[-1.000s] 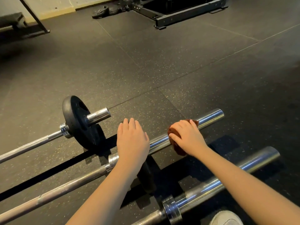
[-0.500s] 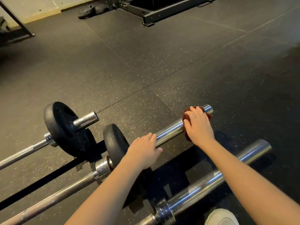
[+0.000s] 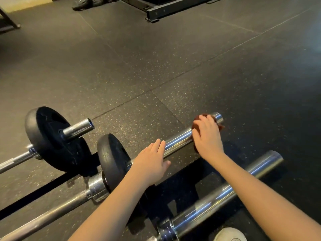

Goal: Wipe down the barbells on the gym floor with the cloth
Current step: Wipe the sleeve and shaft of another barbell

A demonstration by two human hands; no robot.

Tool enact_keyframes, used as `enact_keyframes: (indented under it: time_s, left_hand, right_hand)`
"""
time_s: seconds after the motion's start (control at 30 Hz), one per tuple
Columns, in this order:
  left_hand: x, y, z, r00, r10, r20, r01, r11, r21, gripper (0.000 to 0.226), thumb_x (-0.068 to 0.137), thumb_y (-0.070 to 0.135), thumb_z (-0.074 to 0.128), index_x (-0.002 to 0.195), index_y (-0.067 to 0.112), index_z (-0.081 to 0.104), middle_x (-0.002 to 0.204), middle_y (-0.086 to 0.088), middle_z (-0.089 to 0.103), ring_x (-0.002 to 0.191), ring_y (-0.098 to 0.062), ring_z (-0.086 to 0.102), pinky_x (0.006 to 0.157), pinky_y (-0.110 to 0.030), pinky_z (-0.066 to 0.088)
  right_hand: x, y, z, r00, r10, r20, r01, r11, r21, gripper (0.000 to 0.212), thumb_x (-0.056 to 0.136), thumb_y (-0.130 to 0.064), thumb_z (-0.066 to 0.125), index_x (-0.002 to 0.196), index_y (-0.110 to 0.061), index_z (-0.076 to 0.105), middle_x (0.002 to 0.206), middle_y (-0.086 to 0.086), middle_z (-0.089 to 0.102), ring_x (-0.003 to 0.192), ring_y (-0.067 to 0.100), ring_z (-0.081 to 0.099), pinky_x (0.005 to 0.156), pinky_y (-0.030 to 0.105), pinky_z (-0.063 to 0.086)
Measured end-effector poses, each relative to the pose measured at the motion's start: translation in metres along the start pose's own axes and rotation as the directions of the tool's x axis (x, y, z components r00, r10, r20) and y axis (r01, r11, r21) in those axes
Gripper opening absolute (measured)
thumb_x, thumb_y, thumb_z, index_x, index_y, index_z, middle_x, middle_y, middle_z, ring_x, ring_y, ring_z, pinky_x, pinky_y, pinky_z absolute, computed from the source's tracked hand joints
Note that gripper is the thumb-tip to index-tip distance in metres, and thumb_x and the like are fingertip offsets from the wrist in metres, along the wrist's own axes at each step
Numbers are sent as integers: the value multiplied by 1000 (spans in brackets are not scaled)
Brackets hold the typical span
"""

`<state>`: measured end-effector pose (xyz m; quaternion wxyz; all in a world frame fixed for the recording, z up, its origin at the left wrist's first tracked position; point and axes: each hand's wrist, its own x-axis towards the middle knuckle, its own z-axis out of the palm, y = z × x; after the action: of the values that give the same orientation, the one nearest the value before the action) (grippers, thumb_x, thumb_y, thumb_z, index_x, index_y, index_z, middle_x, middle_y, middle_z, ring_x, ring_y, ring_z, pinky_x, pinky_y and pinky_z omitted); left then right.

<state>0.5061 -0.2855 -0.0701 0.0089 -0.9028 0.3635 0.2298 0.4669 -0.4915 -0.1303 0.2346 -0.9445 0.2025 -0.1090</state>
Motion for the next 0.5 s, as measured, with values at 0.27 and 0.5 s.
enact_keyframes:
  time_s: [0.27,0.5]
  left_hand:
    - [1,-1,2,1000,-1,-11,0,999,-33,68,103,40,33,154,14,-3,162,-5,-5,149,-23,3,120,-34,9]
    - [-2,-1,1,1000,0,-23,-1,999,-37,67,103,39,35,154,14,-1,162,-5,-2,148,-23,6,119,-34,11]
  right_hand:
    - [39,27,-26,996,75,52,-70,993,-93,40,100,-36,39,133,-15,50,153,10,34,144,25,26,117,42,22]
    - [5,9,-20,972,-177,156,187,981,-49,44,98,-31,51,140,-19,45,149,0,42,142,18,32,118,40,26]
